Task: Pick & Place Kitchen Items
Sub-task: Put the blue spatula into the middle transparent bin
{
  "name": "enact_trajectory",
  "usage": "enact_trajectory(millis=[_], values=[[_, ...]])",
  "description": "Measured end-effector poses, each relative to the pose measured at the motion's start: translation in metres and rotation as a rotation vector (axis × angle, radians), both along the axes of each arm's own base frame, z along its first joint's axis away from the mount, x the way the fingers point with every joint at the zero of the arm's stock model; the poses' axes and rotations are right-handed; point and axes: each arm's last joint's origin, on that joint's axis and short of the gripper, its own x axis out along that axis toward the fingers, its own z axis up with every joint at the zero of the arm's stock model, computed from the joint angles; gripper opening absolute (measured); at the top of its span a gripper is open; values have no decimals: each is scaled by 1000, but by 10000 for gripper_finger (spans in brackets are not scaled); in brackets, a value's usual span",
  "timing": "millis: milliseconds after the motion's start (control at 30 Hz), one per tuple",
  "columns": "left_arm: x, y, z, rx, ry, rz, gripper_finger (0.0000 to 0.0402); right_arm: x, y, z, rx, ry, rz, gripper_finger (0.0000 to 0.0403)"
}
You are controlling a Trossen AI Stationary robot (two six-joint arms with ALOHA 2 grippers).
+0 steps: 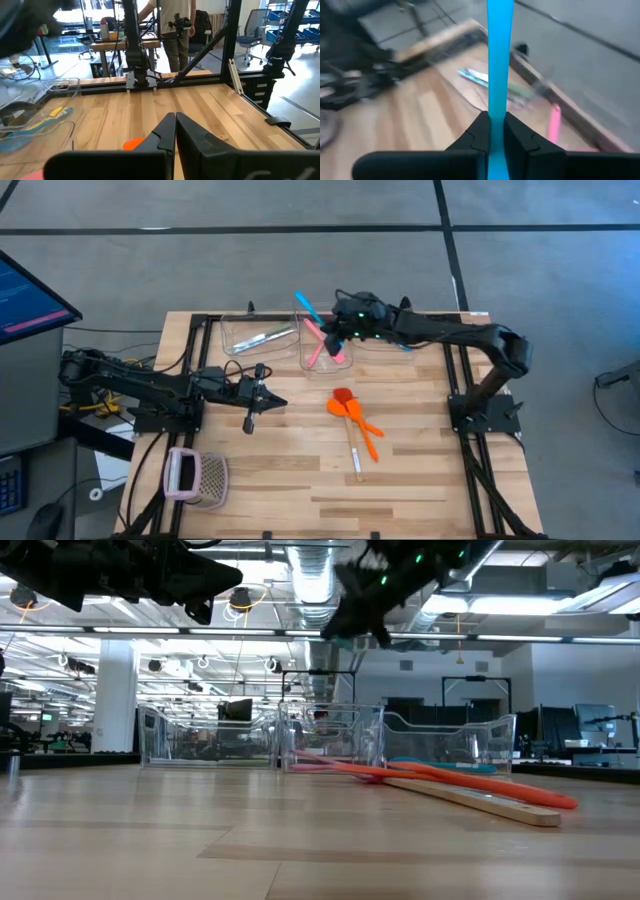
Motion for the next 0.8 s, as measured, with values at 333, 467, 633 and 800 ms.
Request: enact_trajectory(millis=[333,467,633,800], values=[[0,0,0,0,1,-3,2,7,-50,-60,213,69,-266,23],[0,0,-1,0,2,-3,2,11,-56,-77,247,106,-285,23],[0,0,0,0,2,1,2,13,-56,-89,242,155,-269,23],[0,0,0,0,2,1,2,13,-53,-90,214,187,-241,23]])
